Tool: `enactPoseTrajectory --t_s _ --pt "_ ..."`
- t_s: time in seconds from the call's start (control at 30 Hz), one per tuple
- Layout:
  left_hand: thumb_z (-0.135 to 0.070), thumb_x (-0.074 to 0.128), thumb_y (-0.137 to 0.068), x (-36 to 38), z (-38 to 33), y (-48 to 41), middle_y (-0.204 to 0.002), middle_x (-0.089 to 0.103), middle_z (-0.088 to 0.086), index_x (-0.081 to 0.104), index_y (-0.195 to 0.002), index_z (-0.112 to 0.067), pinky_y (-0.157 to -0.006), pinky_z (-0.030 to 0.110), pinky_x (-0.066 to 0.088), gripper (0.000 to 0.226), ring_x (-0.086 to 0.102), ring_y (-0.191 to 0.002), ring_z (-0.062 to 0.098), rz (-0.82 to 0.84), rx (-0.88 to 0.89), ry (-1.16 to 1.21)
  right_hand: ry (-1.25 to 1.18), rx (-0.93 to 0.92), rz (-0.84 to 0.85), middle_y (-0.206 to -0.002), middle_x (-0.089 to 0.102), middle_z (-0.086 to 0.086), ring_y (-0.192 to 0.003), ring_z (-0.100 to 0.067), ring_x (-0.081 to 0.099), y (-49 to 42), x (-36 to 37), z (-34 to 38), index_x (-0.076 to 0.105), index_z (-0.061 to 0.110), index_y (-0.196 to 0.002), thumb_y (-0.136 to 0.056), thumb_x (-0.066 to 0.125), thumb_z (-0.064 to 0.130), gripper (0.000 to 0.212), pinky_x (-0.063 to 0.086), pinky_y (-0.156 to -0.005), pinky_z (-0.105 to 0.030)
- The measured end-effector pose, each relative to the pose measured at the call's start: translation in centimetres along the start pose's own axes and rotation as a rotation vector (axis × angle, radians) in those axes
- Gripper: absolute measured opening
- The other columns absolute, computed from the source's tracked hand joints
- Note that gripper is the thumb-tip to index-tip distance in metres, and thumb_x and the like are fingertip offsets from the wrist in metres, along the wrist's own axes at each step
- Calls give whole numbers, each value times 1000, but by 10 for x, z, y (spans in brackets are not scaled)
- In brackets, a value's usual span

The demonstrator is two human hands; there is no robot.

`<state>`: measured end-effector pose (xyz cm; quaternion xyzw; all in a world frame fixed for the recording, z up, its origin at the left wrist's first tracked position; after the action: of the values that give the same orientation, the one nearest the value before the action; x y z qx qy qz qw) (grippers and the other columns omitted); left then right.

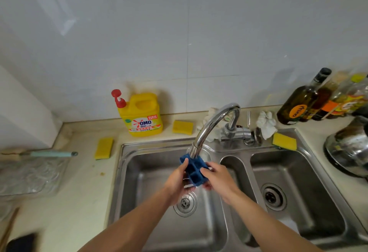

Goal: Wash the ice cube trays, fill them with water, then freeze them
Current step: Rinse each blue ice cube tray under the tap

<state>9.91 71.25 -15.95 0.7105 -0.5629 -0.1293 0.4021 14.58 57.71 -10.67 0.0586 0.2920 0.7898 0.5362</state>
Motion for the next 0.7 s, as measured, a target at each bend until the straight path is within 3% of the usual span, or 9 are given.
enactPoseTrajectory --t_s 0.1,0.2,0.37,0.47,0.57,0.7 --pt "-38 53 -101 6 1 -2 -110 71 16 61 -125 -7 -73 34 53 40 67 -98 28 -33 -8 67 114 -116 -22 -91 74 -2 -68 -8 72 -3 -18 12 70 23 -107 -98 60 16 15 56 -59 -22" --pt "-22 46 -103 13 -6 -2 -115 69 20 57 -124 -7 -84 41 56 29 67 -105 33 -38 18 124 267 -224 -23 -94 71 7 -83 -8 69 -3 -23 23 70 22 -116 -98 59 21 21 57 -70 -23" --pt "-7 36 -101 16 -19 -4 -118 70 21 61 -122 -9 -88 42 56 34 67 -105 32 -96 64 180 300 -275 -28 -118 69 -1 -101 -11 64 -7 -28 28 60 23 -139 -99 59 27 40 49 -82 -20" --pt "-1 38 -99 12 -25 -5 -108 74 20 64 -117 -7 -79 41 61 32 71 -100 34 -155 104 157 26 -127 -3 -115 65 -7 -97 -16 69 -11 -29 17 49 28 -143 -99 62 29 45 57 -72 -22" --pt "2 43 -97 0 -35 -3 -101 73 20 64 -110 -5 -67 33 61 25 73 -91 31 -285 163 85 -238 120 64 -113 69 -12 -93 -25 74 -12 -17 -2 48 21 -132 -100 65 26 37 63 -71 -34" --pt "-4 50 -97 -11 -52 4 -101 72 18 64 -104 -7 -75 42 64 16 73 -91 30 -394 303 -124 -424 200 151 -110 69 -30 -91 -40 72 -18 2 -6 57 -1 -124 -102 55 3 22 63 -74 -45"
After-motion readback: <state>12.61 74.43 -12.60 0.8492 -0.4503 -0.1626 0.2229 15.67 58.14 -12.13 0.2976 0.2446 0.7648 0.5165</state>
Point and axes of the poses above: each hand's wrist, its own y-axis away from the middle knuckle, its own x-axis out of the palm, z = x × y, the point moved 7 cm from there along -y, towards the middle knuckle
